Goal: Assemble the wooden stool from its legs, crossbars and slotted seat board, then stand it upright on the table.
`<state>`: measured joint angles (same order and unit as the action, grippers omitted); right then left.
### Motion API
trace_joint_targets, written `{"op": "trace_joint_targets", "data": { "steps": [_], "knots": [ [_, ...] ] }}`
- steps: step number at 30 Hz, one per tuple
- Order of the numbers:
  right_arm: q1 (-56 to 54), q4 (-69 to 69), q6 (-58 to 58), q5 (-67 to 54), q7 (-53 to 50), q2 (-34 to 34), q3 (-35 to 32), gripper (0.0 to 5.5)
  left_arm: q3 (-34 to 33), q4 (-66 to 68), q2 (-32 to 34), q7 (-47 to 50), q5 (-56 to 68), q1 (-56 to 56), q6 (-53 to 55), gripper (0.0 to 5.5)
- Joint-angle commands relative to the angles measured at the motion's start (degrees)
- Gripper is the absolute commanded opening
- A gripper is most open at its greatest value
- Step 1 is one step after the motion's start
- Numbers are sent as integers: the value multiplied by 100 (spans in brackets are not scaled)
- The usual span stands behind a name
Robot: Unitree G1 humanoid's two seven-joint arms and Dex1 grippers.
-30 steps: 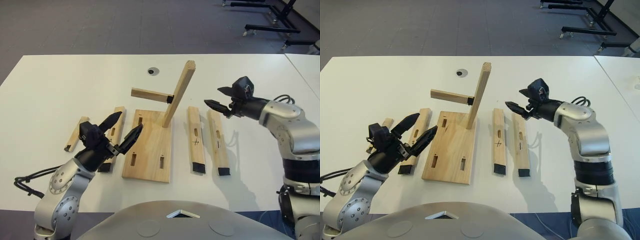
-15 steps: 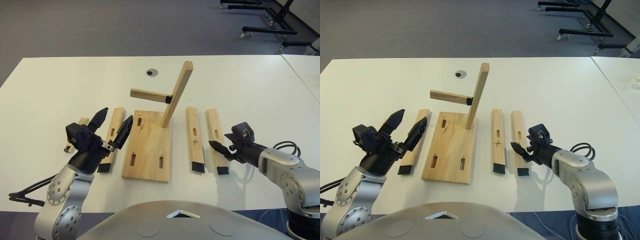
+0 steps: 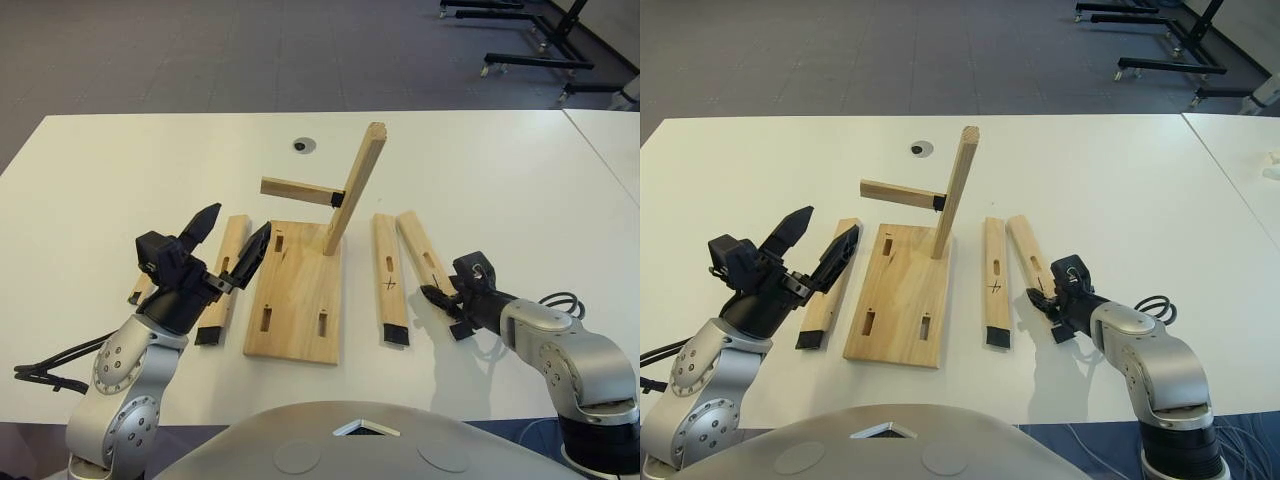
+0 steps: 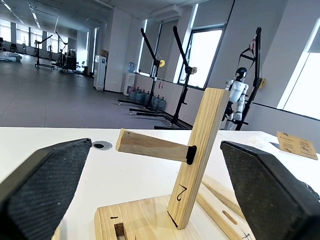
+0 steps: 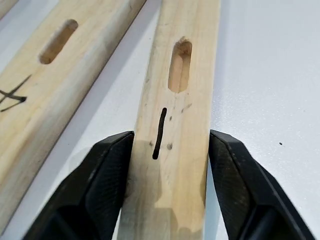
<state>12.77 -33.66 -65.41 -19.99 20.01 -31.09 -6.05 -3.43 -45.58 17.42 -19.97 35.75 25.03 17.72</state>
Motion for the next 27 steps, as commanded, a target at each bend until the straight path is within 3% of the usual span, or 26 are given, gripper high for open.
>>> {"op": "trace_joint_targets", "data": {
  "steps": [1,6,11,16,18,22,27],
  "knots": [
    [26,400,117,148,-85,48,155,202,-27,163,75,-36,-27,-147,43,474],
    [-495,823,736,221,-420,551,-20,202,-124,446,1,78,-246,-476,-107,474],
    [-2241,1411,1735,48,-1100,1326,-941,202,-567,970,-210,460,-503,-1091,-466,474],
    [-3377,2448,3777,-569,-432,1544,-1640,202,-790,1531,-301,691,-643,-2156,-716,474],
    [-3704,2336,3936,-1418,148,1632,-1839,202,-932,1587,-314,756,-478,-2599,-747,474],
    [-3587,1261,3115,-3690,1532,1461,-1630,202,-906,1419,-350,500,313,-3162,-529,474],
    [-3143,559,2684,-4307,2638,1085,-763,202,-359,1083,244,-681,1661,-3058,438,474]
  ]
}}
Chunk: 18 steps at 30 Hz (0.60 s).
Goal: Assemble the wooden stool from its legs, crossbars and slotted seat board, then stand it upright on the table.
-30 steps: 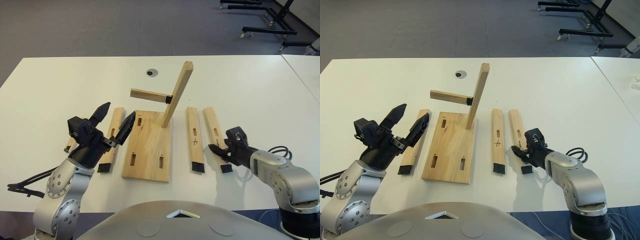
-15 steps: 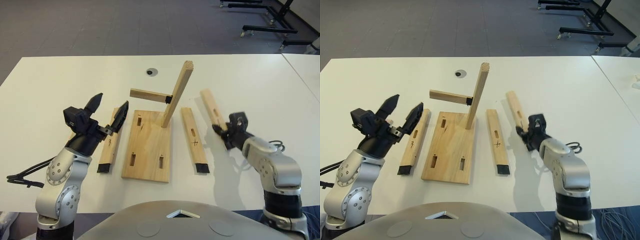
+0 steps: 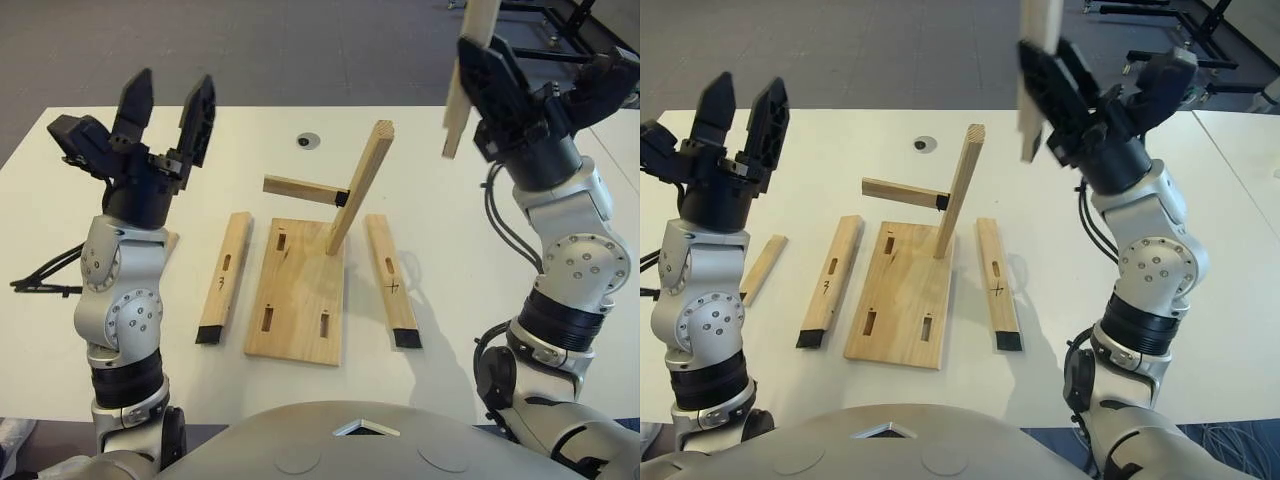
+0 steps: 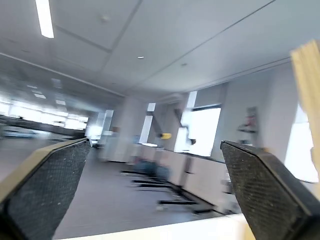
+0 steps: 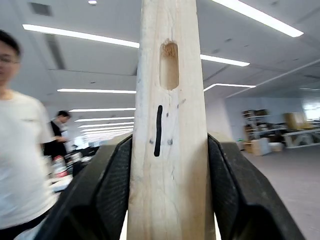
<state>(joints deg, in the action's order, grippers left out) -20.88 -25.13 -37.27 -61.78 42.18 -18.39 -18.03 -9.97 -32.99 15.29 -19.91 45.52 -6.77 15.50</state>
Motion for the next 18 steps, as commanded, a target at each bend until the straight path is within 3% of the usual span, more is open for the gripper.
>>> {"op": "trace_joint_targets", "data": {
  "steps": [1,7,18],
  "knots": [
    [244,-319,-86,-106,484,-170,548,202,347,-215,610,-942,929,189,854,474],
    [430,-224,284,323,818,-117,1085,202,323,-268,1186,-1736,1861,256,1528,474],
    [754,186,956,1448,1435,-34,2304,202,689,-92,1070,-1724,2356,-324,1959,474]
  ]
}}
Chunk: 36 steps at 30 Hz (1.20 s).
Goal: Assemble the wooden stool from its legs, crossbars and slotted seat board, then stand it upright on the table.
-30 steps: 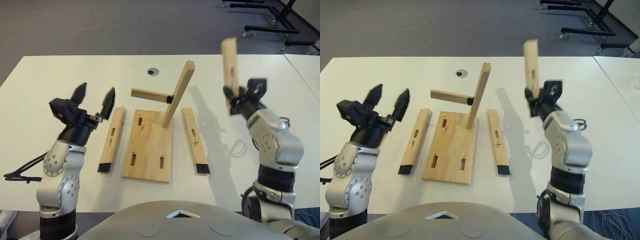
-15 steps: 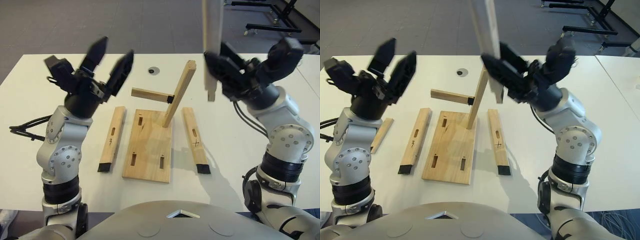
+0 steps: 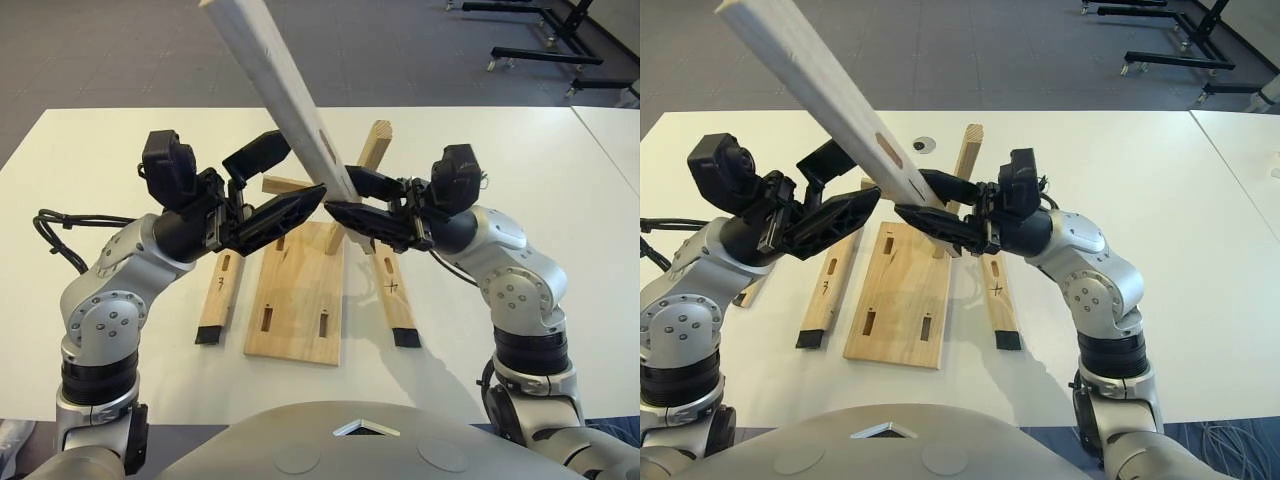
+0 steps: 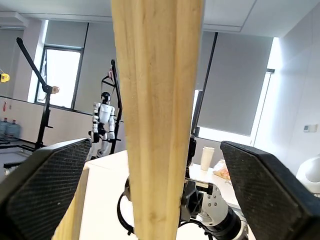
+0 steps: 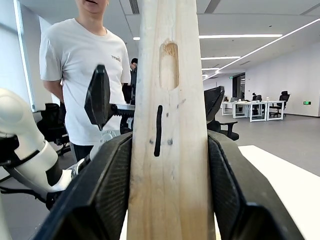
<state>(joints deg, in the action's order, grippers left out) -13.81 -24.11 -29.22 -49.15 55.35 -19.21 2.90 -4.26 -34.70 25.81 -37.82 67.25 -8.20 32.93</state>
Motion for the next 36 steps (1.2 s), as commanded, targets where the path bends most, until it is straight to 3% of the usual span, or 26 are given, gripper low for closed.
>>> {"op": "trace_joint_targets", "data": {
  "steps": [1,7,22,34,36],
  "knots": [
    [46,94,170,198,154,58,270,202,113,97,11,66,249,-193,251,474],
    [115,172,51,96,330,27,426,202,30,208,46,-75,653,-55,404,451],
    [122,222,-354,14,309,-57,458,202,49,43,109,-345,803,124,501,218],
    [100,341,-291,120,113,45,401,202,48,82,112,-483,577,176,412,214],
    [77,300,-628,-66,123,-61,453,261,34,93,108,-475,538,184,378,213]
  ]
}}
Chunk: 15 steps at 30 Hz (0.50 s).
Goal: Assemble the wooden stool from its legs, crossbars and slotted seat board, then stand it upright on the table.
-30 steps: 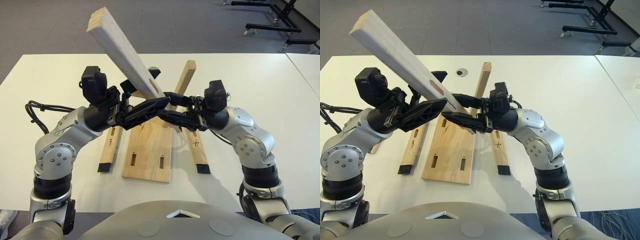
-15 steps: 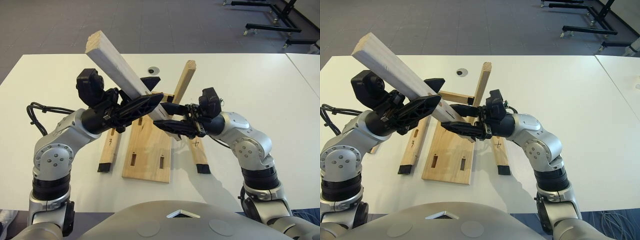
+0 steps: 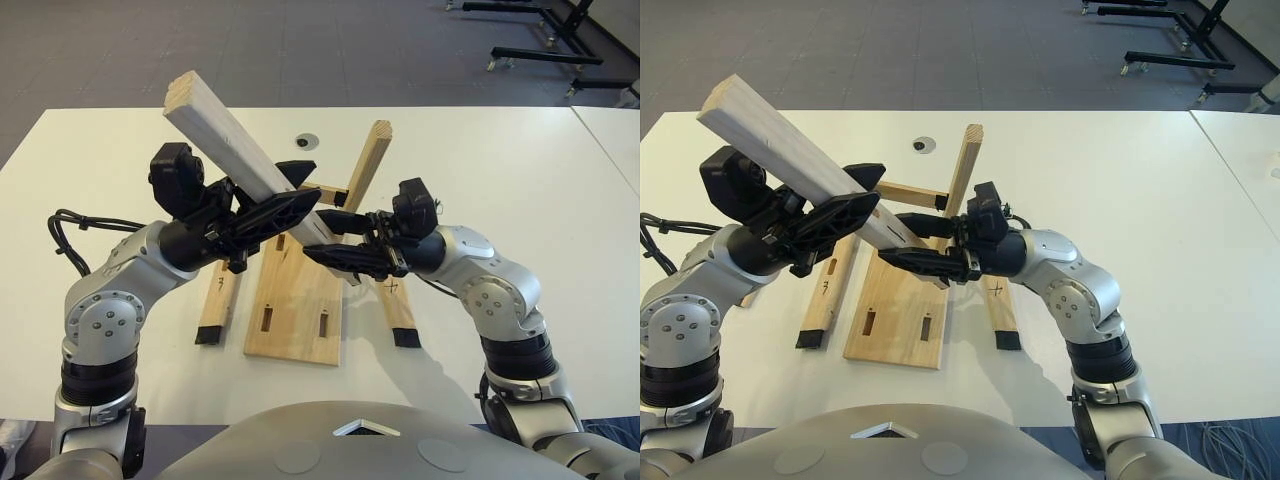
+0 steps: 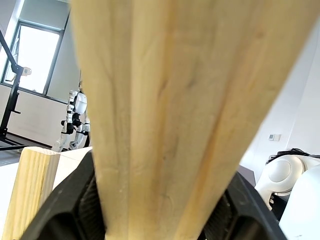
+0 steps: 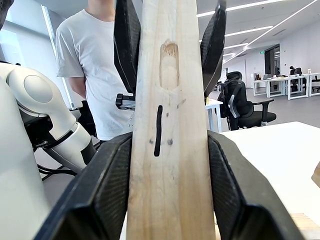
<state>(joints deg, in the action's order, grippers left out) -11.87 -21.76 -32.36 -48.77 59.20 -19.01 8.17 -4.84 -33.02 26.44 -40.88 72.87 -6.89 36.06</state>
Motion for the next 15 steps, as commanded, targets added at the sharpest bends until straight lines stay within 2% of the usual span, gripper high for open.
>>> {"op": "trace_joint_targets", "data": {
  "steps": [1,7,11,15],
  "knots": [
    [-91,-7,-453,-211,-234,-149,-61,279,77,-79,69,-158,-105,65,39,211],
    [276,-297,-593,-278,283,-841,-114,390,-126,-27,86,-186,-420,133,-151,202],
    [466,-321,-511,-392,469,-1221,-560,461,-421,44,233,-498,-667,377,-359,202],
    [433,-334,-415,-790,317,-1225,-1204,536,-691,415,388,-1134,-1492,669,-1031,202]
  ]
}}
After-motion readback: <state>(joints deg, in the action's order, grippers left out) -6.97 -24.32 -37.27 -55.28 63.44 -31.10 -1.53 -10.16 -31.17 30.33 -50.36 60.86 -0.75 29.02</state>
